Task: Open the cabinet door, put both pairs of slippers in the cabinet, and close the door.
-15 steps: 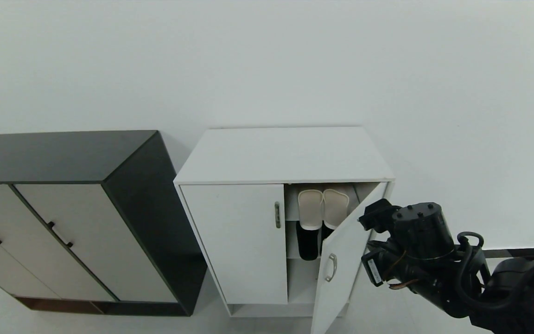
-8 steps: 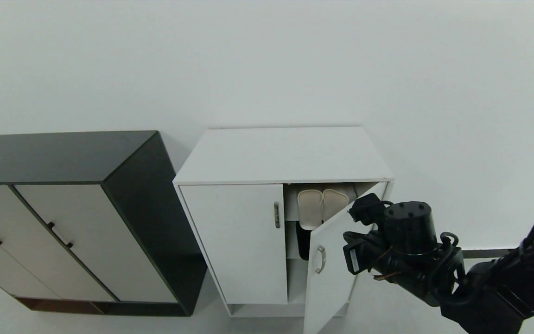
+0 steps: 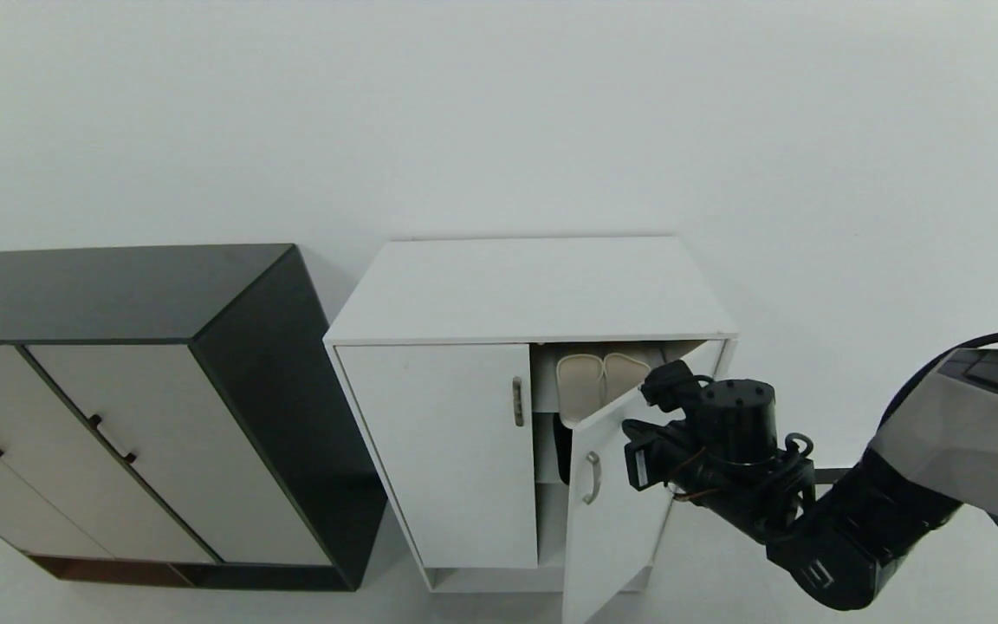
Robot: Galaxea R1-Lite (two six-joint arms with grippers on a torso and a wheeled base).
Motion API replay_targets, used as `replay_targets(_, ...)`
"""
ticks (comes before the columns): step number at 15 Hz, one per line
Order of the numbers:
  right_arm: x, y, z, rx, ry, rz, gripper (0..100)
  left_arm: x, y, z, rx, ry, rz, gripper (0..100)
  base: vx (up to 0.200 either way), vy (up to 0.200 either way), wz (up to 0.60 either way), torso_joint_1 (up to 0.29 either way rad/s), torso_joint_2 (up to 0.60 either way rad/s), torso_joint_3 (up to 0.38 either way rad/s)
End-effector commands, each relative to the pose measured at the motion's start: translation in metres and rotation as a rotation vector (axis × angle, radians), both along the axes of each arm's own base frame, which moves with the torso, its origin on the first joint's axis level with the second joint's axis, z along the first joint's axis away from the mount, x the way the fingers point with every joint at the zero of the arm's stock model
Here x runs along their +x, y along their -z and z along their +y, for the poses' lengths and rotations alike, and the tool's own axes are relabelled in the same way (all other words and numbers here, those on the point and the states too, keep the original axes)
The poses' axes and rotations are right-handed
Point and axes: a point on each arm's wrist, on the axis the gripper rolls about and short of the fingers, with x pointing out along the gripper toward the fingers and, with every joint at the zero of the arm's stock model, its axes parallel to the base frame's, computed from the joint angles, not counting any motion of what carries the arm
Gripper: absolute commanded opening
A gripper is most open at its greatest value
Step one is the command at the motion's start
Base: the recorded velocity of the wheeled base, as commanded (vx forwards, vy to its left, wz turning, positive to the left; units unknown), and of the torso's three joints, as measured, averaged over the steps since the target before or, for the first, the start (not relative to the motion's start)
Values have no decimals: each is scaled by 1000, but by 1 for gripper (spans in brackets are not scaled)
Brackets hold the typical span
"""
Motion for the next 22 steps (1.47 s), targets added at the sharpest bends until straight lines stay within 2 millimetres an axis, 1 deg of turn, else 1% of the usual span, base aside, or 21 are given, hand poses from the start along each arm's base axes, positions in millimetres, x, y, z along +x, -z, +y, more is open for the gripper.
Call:
replay_targets(1,17,14,4,-1,15,3,0,0,0,0,0,0,1,0,0,0,0,0,0,0)
replay_targets(4,37,16,13,22,24,-31,0,0,0,0,0,0,1,0,0,0,0,0,0,0)
replay_targets(8,58,19,16,39,43,-60,0,0,0,0,0,0,1,0,0,0,0,0,0,0)
replay_targets(13,81,9,14,55,74,-85,0,0,0,0,0,0,0,0,0,0,0,0,0,0)
replay_targets(16,88,2,13,60,85,-94,0,0,0,0,-1,0,1,0,0,0,0,0,0,0)
replay_targets(22,94,-2,14,58,88,-94,0,0,0,0,-1,0,0,0,0,0,0,0,0,0)
